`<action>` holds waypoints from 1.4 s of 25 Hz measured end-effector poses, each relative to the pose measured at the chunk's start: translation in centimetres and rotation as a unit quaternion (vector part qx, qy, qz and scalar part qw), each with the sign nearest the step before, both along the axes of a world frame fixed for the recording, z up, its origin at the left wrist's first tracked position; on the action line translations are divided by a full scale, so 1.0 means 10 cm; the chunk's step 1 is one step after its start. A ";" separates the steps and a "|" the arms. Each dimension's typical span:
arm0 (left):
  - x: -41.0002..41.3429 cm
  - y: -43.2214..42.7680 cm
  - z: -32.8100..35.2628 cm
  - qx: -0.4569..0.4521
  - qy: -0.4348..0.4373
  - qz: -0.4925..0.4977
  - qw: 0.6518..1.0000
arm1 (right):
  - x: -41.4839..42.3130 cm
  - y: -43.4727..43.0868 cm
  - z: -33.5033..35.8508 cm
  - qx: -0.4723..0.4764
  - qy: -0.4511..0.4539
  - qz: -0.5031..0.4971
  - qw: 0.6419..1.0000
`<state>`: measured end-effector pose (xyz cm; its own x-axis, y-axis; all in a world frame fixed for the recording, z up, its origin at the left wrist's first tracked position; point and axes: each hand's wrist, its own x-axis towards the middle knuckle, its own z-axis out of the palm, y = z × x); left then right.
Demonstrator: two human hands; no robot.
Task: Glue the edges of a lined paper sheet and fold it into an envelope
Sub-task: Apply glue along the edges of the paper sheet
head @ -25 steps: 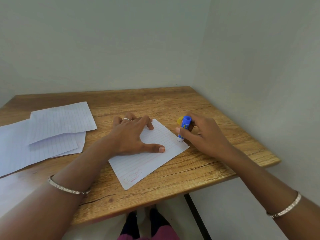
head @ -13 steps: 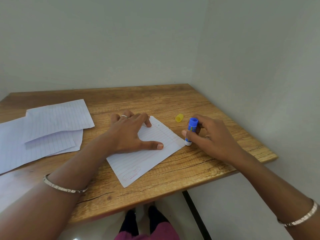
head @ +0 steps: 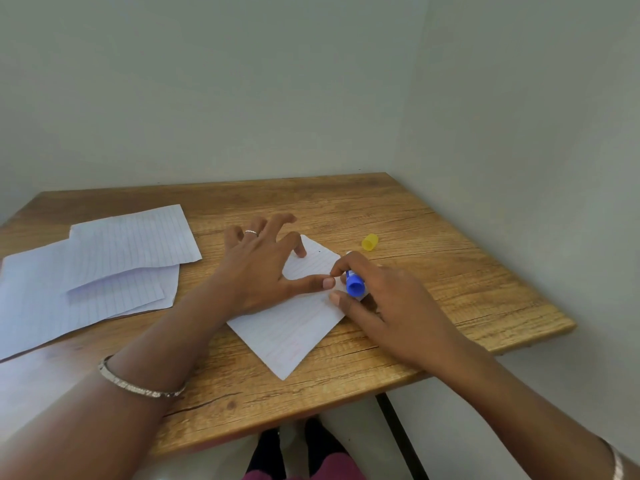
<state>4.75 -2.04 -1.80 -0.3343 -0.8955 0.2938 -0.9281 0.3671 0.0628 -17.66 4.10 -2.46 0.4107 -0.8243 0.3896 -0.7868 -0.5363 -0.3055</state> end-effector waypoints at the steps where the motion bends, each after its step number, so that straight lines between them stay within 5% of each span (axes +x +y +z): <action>1: 0.01 0.00 0.02 -0.006 -0.005 0.003 1.000 | 0.00 -0.03 0.02 0.003 0.009 -0.001 1.000; 8: 0.12 0.00 0.12 -0.053 -0.067 0.000 0.996 | 0.04 -0.65 0.33 0.108 0.089 0.062 0.988; 13: 0.09 0.03 0.10 0.029 -0.031 -0.054 0.998 | 0.19 -1.03 0.48 0.164 0.052 0.133 0.976; 19: 0.09 -0.03 0.05 0.090 -0.011 -0.061 0.994 | 0.12 -1.06 0.40 0.101 -0.315 0.039 0.943; 35: 0.04 -0.15 0.04 0.154 0.021 -0.084 0.984 | 0.30 -1.15 0.21 0.052 -0.152 -0.045 0.986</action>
